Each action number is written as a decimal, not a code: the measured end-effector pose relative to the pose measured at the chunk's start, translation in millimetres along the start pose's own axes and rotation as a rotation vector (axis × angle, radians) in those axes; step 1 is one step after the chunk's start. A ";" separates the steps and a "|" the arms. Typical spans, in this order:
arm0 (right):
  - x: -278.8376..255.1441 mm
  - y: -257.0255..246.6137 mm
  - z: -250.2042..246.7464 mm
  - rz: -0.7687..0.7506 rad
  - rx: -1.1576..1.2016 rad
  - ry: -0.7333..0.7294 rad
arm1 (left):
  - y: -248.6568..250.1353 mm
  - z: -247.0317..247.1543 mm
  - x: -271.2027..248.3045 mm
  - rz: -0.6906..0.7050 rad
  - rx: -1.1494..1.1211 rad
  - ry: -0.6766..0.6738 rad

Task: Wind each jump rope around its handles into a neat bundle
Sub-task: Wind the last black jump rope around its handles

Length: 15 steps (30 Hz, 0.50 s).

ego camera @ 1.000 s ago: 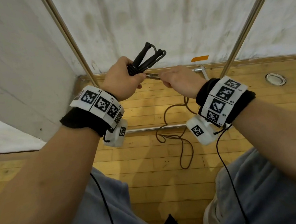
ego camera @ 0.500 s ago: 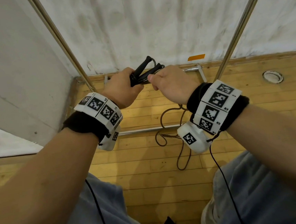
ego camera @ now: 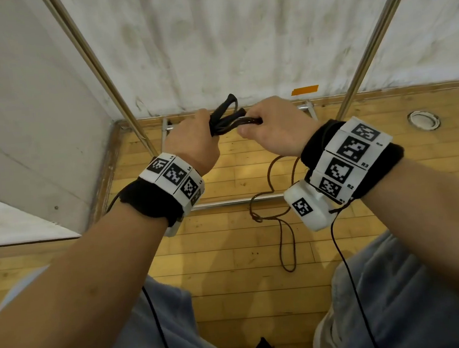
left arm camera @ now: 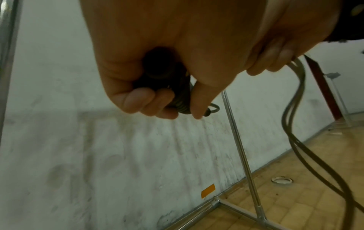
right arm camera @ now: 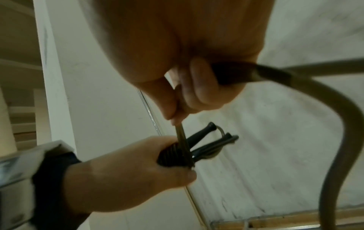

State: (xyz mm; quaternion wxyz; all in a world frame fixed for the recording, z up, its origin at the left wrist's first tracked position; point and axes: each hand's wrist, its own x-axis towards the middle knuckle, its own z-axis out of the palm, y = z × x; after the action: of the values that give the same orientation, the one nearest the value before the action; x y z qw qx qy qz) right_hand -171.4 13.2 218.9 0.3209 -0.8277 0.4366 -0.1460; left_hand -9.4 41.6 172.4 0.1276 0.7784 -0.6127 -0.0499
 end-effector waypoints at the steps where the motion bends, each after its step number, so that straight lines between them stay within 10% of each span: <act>1: 0.5 2.0 -2.6 -0.004 -0.018 0.038 | 0.0 0.7 -2.0 0.020 0.013 -0.015; 15: 10.8 24.9 -17.1 0.113 0.048 0.275 | 24.7 -0.6 -23.9 0.351 -0.027 -0.096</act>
State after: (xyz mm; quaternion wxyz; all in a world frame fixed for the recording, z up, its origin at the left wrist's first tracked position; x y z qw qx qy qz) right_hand -189.7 -12.8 215.0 0.2856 -0.7661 0.5186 -0.2501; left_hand -38.4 59.4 177.6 0.1154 0.6545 -0.7437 -0.0724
